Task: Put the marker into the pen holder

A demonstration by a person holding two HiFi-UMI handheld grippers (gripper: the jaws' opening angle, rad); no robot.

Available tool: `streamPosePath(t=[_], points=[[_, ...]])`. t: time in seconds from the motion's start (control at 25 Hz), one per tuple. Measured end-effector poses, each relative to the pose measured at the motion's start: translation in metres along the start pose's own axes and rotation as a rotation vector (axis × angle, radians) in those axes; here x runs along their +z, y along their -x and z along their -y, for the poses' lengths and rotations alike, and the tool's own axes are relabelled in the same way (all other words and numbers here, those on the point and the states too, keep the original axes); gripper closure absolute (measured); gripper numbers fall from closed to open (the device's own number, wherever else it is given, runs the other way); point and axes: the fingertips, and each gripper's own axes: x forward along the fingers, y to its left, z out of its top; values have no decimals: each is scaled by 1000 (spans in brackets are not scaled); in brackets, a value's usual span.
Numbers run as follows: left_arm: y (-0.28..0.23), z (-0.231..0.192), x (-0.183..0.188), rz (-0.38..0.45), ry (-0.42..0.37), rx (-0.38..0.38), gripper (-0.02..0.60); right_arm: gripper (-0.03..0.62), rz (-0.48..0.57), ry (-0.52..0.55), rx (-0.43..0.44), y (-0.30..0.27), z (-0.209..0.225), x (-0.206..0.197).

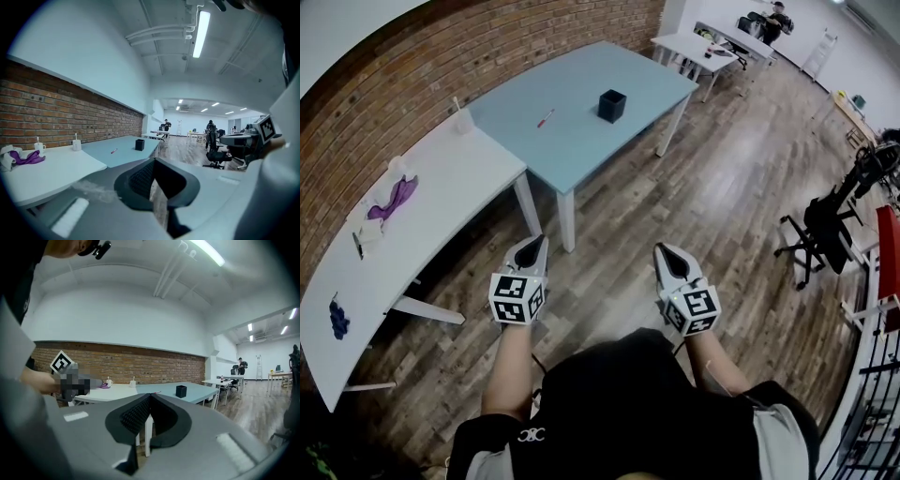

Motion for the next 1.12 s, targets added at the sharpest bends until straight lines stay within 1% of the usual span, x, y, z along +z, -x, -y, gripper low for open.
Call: streamPosePath(t=[0.2, 0.36, 0.52, 0.72, 0.96, 1.12], points=[[-3, -12, -5, -1, 1, -23, 575, 588, -17, 17, -31, 0, -4, -4], [-15, -15, -4, -7, 2, -41, 575, 588, -17, 5, -54, -6, 4, -5], [-32, -25, 1, -11, -16, -38, 575, 588, -10, 0, -57, -22, 15, -6], [-62, -38, 9, -20, -31, -23, 575, 588, -8, -11, -51, -51, 38, -9], [-112, -54, 20, -36, -17, -13, 575, 588, 15, -37, -41, -96, 78, -3], [-152, -62, 32, -57, -30, 0, 575, 588, -10, -46, -22, -131, 109, -6]])
